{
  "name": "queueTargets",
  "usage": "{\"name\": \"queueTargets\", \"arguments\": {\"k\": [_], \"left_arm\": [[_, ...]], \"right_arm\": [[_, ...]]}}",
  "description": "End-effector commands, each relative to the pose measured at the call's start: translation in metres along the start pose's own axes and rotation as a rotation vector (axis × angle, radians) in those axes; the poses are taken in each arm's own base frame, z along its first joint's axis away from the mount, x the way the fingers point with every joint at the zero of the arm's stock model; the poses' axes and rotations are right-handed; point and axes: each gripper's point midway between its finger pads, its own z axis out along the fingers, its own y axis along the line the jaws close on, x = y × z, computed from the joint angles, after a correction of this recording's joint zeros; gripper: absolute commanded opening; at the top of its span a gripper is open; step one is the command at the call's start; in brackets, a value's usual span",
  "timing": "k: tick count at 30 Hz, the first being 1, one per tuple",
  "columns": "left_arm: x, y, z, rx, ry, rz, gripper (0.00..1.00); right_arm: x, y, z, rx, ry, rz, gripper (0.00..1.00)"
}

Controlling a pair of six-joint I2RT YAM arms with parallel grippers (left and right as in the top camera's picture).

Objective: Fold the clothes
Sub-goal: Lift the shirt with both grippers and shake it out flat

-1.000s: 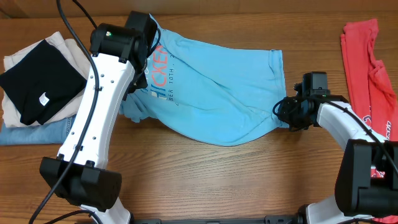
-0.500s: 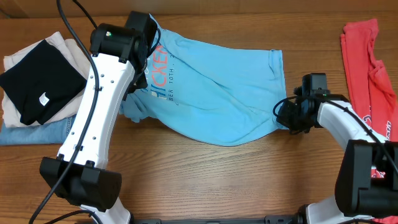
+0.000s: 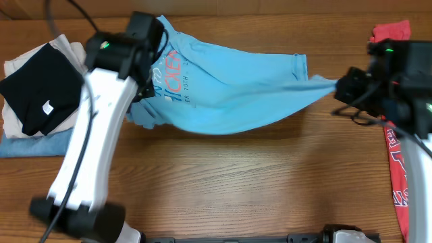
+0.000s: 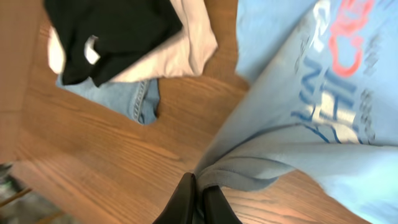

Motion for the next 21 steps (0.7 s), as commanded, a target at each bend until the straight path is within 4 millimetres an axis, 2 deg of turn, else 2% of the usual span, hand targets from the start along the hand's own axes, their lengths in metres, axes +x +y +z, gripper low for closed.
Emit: {"name": "queueTargets", "arguments": {"k": [1,7,12,15,18,21], "left_arm": [[0.002,0.042,-0.064,0.094,-0.187,-0.099,0.04],[0.024,0.097,-0.13,0.19,-0.407,-0.228,0.04],[0.048,0.139,-0.175,0.277,-0.586,-0.338,0.04],[0.057,0.159,-0.198,0.33,-0.69,-0.407,0.04],[0.056,0.167,-0.212,0.367,-0.754,-0.446,0.04],[0.045,0.159,-0.21,0.363,-0.759,-0.435,0.04]], "right_arm": [[-0.014,0.001,-0.061,0.043,-0.139,-0.017,0.04],[-0.008,-0.003,-0.14,0.091,-0.296,-0.008,0.04],[-0.002,-0.003,-0.21,0.086,-0.479,0.001,0.04],[-0.005,0.001,-0.243,0.07,-0.578,-0.002,0.04],[-0.013,0.003,-0.255,0.068,-0.63,0.0,0.04],[-0.022,0.001,-0.241,0.093,-0.602,0.006,0.04]]}}
